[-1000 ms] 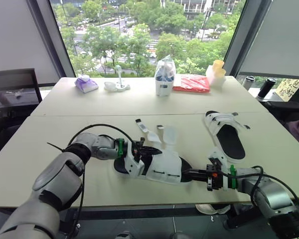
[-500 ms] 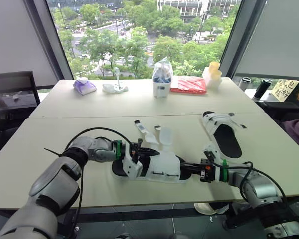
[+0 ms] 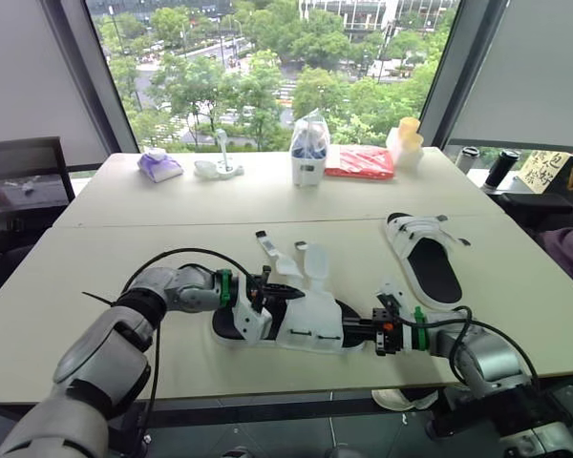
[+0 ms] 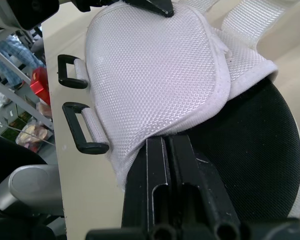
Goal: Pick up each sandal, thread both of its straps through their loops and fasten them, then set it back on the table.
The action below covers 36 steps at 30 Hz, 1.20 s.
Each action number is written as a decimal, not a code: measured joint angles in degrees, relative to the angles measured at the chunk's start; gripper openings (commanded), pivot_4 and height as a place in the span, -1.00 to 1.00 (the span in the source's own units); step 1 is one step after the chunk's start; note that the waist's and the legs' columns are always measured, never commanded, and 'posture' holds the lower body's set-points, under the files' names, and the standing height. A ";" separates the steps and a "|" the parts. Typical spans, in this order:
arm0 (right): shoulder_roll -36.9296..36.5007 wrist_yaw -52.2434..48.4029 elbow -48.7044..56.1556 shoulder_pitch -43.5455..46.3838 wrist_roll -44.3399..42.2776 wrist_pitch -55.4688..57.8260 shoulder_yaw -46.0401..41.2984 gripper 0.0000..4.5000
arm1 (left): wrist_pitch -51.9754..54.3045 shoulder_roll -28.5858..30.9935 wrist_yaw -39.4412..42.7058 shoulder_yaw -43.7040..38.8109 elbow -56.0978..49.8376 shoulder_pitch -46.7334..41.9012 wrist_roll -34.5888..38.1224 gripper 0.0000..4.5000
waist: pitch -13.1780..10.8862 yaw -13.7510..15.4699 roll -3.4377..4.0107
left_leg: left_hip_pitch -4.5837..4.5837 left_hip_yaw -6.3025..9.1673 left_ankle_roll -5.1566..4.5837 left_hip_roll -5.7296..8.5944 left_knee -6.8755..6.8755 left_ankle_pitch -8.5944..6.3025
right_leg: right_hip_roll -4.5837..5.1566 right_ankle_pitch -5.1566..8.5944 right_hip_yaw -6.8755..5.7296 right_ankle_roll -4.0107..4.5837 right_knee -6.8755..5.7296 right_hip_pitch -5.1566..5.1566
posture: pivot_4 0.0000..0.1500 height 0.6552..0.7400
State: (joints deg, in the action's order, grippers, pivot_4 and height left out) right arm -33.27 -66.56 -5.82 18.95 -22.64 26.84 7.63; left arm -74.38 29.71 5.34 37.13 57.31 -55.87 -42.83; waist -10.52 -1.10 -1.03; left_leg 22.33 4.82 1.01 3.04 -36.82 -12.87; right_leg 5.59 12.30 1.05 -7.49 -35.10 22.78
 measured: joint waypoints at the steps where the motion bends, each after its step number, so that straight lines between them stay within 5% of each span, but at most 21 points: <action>1: 0.09 -0.13 -0.19 0.06 0.07 -0.28 0.04 -1.00 | 0.14 0.07 0.93 -0.05 0.00 0.77 0.85 -0.38 | 0.00 -0.05 0.00 | 0.00 0.00 0.00 0.00 0.00 0.00 | 0.00 0.00 0.00 0.00 0.00 0.00 | 1.00 1.00; 7: 0.59 -0.78 -1.70 0.72 0.58 -1.65 0.29 -1.00 | 0.56 5.47 9.45 -2.84 -1.39 3.89 10.94 0.97 | 0.00 -0.07 -0.01 | 0.00 0.02 0.00 -0.34 0.03 0.00 | -0.15 -0.02 -0.01 0.11 -0.01 0.08 | 1.00 1.00; 12: 0.65 -1.00 -2.29 0.79 0.69 -2.11 0.23 -1.00 | 15.77 8.84 26.71 -10.54 -4.89 9.84 31.40 0.97 | 0.03 -0.02 0.04 | 0.00 0.02 0.02 -0.46 0.03 -0.01 | -0.11 -0.04 -0.02 0.22 0.03 0.11 | 1.00 1.00; 16: 0.96 -1.45 -3.22 1.18 0.71 -2.39 0.26 -1.00 | 63.48 8.59 44.32 -20.81 -23.15 18.03 61.21 0.97 | -0.01 -0.19 -0.04 | 0.13 0.02 0.14 -0.56 0.03 -0.08 | -0.09 -0.05 -0.07 0.27 0.06 0.24 | 1.00 1.00; 19: 1.35 -1.47 -3.52 1.32 0.95 -2.51 0.26 -1.00 | 99.17 8.51 46.06 -26.51 -36.17 19.53 80.06 0.97 | 0.00 -0.23 -0.05 | 0.11 0.09 0.13 -0.59 0.05 -0.08 | -0.15 -0.04 -0.08 0.26 0.04 0.24 | 1.00 1.00; 21: 1.61 -1.17 -3.44 1.43 1.19 -2.50 0.46 -1.00 | 112.75 6.62 43.57 -29.09 -39.50 19.48 86.25 0.97 | 0.01 -0.36 -0.03 | 0.02 0.09 0.15 -0.63 0.07 -0.10 | -0.20 -0.04 -0.08 0.26 0.04 0.19 | 1.00 1.00; 27: 2.13 -0.43 -2.78 1.44 1.27 -2.20 0.61 -1.00 | 132.67 -3.32 31.57 -36.31 -36.47 16.19 92.00 0.97 | 0.01 -0.42 -0.07 | 0.00 0.14 0.03 -0.79 0.11 -0.01 | -0.50 -0.07 -0.09 0.32 0.04 0.22 | 1.00 1.00; 36: 2.67 0.46 -2.52 1.43 1.53 -2.34 0.96 -1.00 | 127.17 -15.81 22.44 -44.02 -12.30 2.64 86.03 0.97 | 0.03 -0.86 -0.15 | 0.00 0.01 0.18 -0.73 0.20 -0.10 | -0.57 -0.14 -0.08 0.40 0.15 0.27 | 1.00 1.00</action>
State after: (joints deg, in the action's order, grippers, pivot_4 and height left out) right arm -30.60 -66.10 -8.34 20.38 -21.12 24.51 8.59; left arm 52.79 13.89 27.78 -6.89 45.01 -53.23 43.20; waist -10.49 -1.96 -1.18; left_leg 22.33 4.83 1.18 2.30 -36.62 -12.96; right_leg 5.03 12.16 0.96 -7.09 -34.95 23.05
